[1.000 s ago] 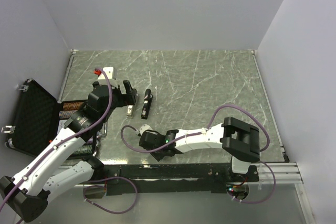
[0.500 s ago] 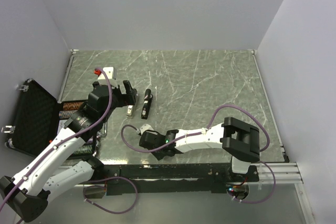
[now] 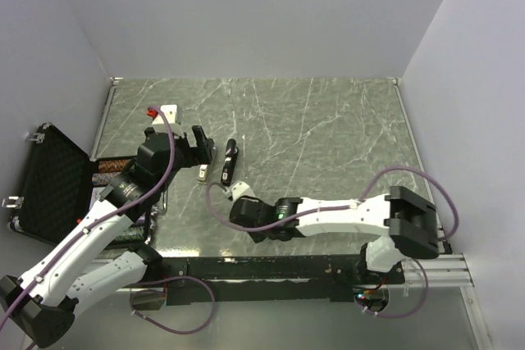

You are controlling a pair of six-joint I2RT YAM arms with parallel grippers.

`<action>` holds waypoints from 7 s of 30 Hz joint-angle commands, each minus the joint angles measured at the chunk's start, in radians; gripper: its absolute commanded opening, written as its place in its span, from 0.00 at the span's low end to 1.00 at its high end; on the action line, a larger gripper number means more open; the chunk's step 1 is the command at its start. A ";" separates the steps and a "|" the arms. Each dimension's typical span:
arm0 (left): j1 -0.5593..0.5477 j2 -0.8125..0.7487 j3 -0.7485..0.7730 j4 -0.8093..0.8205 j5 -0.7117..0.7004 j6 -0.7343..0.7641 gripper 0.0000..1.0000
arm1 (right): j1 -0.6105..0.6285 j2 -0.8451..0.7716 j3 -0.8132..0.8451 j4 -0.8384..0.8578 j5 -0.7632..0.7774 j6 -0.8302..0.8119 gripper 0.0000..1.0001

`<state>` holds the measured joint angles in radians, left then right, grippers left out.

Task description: Unload the staples from the stapler

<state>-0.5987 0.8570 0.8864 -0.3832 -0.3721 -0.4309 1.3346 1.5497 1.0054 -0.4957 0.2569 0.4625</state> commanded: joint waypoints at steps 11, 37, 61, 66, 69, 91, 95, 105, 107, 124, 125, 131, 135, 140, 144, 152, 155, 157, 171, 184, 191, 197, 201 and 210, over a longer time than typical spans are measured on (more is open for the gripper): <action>0.004 -0.035 -0.003 0.026 0.030 0.009 0.99 | -0.319 -0.355 -0.255 -0.176 0.051 0.165 0.20; 0.004 -0.006 -0.024 0.049 0.127 0.004 0.99 | -0.594 -0.485 -0.398 -0.260 0.019 0.323 0.18; 0.004 0.001 -0.035 0.049 0.150 0.012 0.99 | -0.603 -0.444 -0.421 -0.307 0.090 0.475 0.19; 0.004 0.002 -0.035 0.049 0.151 0.012 0.99 | -0.604 -0.428 -0.424 -0.291 0.088 0.476 0.21; 0.004 0.002 -0.035 0.049 0.148 0.012 0.99 | -0.604 -0.412 -0.427 -0.270 0.081 0.475 0.22; 0.005 0.010 -0.037 0.050 0.156 0.014 0.99 | -0.606 -0.369 -0.424 -0.213 0.059 0.466 0.31; 0.004 0.007 -0.038 0.050 0.154 0.014 0.99 | -0.606 -0.373 -0.421 -0.216 0.059 0.466 0.31; 0.004 0.008 -0.037 0.050 0.157 0.015 0.99 | -0.598 -0.418 -0.335 -0.264 0.094 0.412 0.33; 0.004 0.010 -0.037 0.049 0.156 0.015 0.99 | -0.592 -0.424 -0.305 -0.270 0.094 0.389 0.35; 0.023 -0.010 -0.041 0.049 0.111 0.011 0.99 | -0.292 -0.160 -0.038 -0.103 0.029 0.168 0.50; 0.027 -0.018 -0.044 0.049 0.102 0.011 0.99 | -0.285 -0.149 -0.033 -0.080 0.009 0.147 0.51; 0.036 -0.087 -0.058 0.055 0.027 0.011 0.99 | -0.281 -0.125 -0.060 0.095 -0.178 0.041 0.52; 0.037 -0.125 -0.072 0.072 -0.005 0.009 0.99 | -0.265 -0.076 -0.042 0.144 -0.281 -0.025 0.52; 0.040 -0.130 -0.072 0.067 -0.025 0.008 0.99 | -0.215 -0.001 -0.007 0.146 -0.326 -0.070 0.53; 0.048 -0.124 -0.072 0.070 -0.016 0.007 0.99 | -0.189 0.038 0.007 0.160 -0.317 -0.065 0.53; 0.060 -0.127 -0.075 0.075 -0.010 0.003 0.99 | -0.170 0.096 0.032 0.172 -0.265 -0.039 0.54; 0.060 -0.125 -0.075 0.073 -0.010 0.003 0.99 | -0.163 0.121 0.047 0.169 -0.227 -0.028 0.54; 0.060 -0.125 -0.076 0.075 -0.008 0.003 0.99 | -0.160 0.135 0.058 0.169 -0.217 -0.030 0.54; 0.065 -0.127 -0.075 0.076 -0.001 0.003 0.99 | -0.137 0.190 0.079 0.181 -0.197 -0.005 0.52; 0.066 -0.121 -0.075 0.078 0.002 0.001 0.99 | -0.124 0.230 0.101 0.154 -0.143 -0.004 0.49; 0.068 -0.121 -0.075 0.078 0.007 0.001 0.99 | -0.115 0.239 0.108 0.134 -0.116 -0.007 0.45; 0.068 -0.125 -0.076 0.079 0.007 0.001 0.99 | -0.103 0.259 0.125 0.114 -0.096 -0.010 0.40; 0.068 -0.127 -0.076 0.078 0.007 0.001 0.99 | -0.098 0.270 0.134 0.108 -0.088 -0.010 0.36; 0.068 -0.128 -0.076 0.078 0.007 0.001 0.99 | -0.087 0.277 0.134 0.092 -0.062 -0.004 0.34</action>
<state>-0.5350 0.7364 0.8074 -0.3408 -0.3649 -0.4309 1.2350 1.8065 1.1107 -0.3893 0.1677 0.4519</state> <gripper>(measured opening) 0.994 0.352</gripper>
